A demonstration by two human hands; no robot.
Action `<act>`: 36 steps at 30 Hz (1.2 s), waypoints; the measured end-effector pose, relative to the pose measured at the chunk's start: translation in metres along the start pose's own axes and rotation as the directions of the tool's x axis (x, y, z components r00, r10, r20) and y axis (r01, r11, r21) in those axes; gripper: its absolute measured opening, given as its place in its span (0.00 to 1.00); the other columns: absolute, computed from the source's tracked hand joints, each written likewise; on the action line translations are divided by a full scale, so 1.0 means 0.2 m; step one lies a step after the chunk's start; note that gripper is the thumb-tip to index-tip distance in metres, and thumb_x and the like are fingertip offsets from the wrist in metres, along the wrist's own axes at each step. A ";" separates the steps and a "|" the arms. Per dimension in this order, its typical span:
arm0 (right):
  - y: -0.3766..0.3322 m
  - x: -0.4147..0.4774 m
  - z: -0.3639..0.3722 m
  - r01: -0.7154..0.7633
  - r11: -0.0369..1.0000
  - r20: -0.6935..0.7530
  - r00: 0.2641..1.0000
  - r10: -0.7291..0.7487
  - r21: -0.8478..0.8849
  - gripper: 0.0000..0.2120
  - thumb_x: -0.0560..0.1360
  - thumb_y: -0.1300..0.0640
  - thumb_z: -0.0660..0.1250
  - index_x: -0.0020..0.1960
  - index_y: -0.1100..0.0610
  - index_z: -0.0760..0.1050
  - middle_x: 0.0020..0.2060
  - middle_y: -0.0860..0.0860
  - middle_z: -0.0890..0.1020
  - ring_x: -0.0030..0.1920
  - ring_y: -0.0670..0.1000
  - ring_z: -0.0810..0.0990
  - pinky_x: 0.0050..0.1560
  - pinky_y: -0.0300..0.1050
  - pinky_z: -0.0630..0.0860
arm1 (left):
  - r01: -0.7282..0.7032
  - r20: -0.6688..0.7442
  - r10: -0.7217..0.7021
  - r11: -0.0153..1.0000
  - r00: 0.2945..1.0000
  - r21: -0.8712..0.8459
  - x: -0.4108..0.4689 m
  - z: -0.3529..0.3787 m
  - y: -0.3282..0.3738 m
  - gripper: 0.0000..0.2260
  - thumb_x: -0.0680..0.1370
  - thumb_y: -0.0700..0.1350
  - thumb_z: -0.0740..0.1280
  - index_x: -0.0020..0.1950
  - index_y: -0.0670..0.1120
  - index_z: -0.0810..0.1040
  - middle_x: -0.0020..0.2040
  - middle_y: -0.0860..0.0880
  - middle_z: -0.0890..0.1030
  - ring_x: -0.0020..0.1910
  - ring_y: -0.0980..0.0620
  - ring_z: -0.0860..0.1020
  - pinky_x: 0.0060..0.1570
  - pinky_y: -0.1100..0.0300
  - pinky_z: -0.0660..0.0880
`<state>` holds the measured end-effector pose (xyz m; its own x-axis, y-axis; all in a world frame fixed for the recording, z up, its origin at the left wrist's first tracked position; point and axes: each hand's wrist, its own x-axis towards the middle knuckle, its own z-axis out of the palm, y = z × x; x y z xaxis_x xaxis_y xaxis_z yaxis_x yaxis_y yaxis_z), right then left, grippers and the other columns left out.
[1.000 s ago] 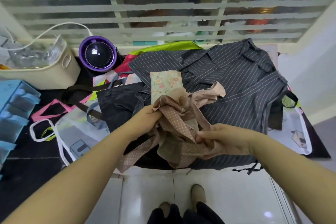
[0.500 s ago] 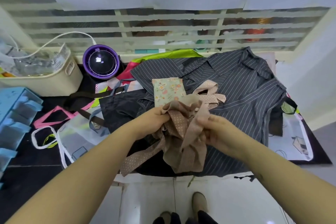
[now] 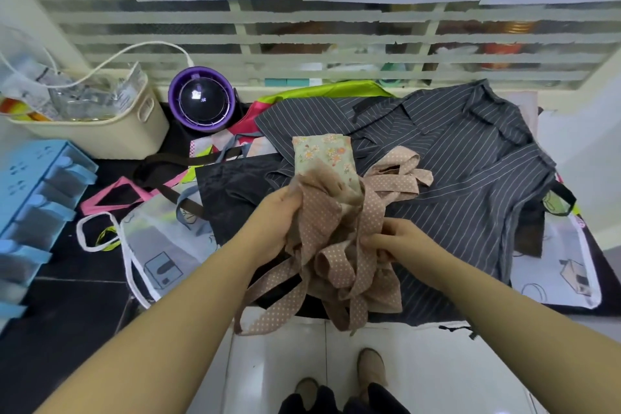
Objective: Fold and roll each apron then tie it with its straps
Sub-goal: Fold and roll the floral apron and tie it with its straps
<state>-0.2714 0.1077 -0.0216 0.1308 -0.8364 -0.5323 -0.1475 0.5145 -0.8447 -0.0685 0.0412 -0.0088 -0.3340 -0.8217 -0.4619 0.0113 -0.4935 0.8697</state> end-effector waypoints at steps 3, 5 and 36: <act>-0.02 0.06 0.04 -0.140 0.988 0.001 0.990 0.140 -0.057 0.07 0.78 0.61 0.63 0.55 0.58 0.77 0.36 0.50 0.80 0.28 0.43 0.75 0.27 0.35 0.71 | -0.055 -0.011 0.054 0.994 0.998 -0.098 -0.02 -0.01 0.09 0.13 0.84 0.46 0.54 0.53 0.46 0.78 0.43 0.50 0.85 0.42 0.55 0.83 0.39 0.62 0.78; -0.02 0.13 0.07 -0.233 0.966 -0.030 0.971 0.238 0.115 0.08 0.79 0.61 0.59 0.55 0.60 0.76 0.34 0.53 0.78 0.27 0.48 0.74 0.24 0.39 0.69 | -0.090 0.031 0.093 0.991 0.995 -0.103 -0.03 0.00 0.12 0.12 0.83 0.43 0.54 0.52 0.45 0.78 0.41 0.51 0.85 0.39 0.56 0.83 0.35 0.65 0.77; 0.20 0.30 -0.28 0.556 -0.467 0.722 0.592 -0.357 -0.687 0.46 0.70 0.47 0.71 0.78 0.56 0.48 0.76 0.54 0.58 0.76 0.54 0.52 0.72 0.57 0.51 | 0.106 0.022 -0.123 0.923 0.992 0.370 0.09 0.03 -0.16 0.12 0.82 0.43 0.57 0.60 0.48 0.77 0.61 0.48 0.78 0.57 0.53 0.76 0.55 0.63 0.73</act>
<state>-0.3238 0.0678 -0.0840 0.8382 -0.5427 -0.0539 -0.5321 -0.8354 0.1375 -0.0806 0.0435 -0.0452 -0.3538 -0.7481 -0.5615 -0.3739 -0.4371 0.8180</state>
